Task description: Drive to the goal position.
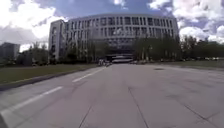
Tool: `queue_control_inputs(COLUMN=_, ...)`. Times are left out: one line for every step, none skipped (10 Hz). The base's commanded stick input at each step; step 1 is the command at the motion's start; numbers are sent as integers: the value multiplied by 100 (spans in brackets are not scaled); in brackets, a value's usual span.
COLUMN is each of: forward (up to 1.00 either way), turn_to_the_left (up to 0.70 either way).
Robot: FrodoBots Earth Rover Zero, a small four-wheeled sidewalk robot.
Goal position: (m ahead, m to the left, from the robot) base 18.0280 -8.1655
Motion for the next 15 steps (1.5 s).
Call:
queue_control_inputs(forward=70, turn_to_the_left=0)
queue_control_inputs(forward=70, turn_to_the_left=0)
queue_control_inputs(forward=70, turn_to_the_left=0)
queue_control_inputs(forward=70, turn_to_the_left=0)
queue_control_inputs(forward=70, turn_to_the_left=0)
queue_control_inputs(forward=70, turn_to_the_left=0)
queue_control_inputs(forward=70, turn_to_the_left=0)
queue_control_inputs(forward=70, turn_to_the_left=0)
queue_control_inputs(forward=70, turn_to_the_left=-13)
queue_control_inputs(forward=70, turn_to_the_left=-35)
queue_control_inputs(forward=70, turn_to_the_left=-35)
queue_control_inputs(forward=70, turn_to_the_left=-35)
queue_control_inputs(forward=70, turn_to_the_left=-35)
queue_control_inputs(forward=70, turn_to_the_left=0)
queue_control_inputs(forward=70, turn_to_the_left=0)
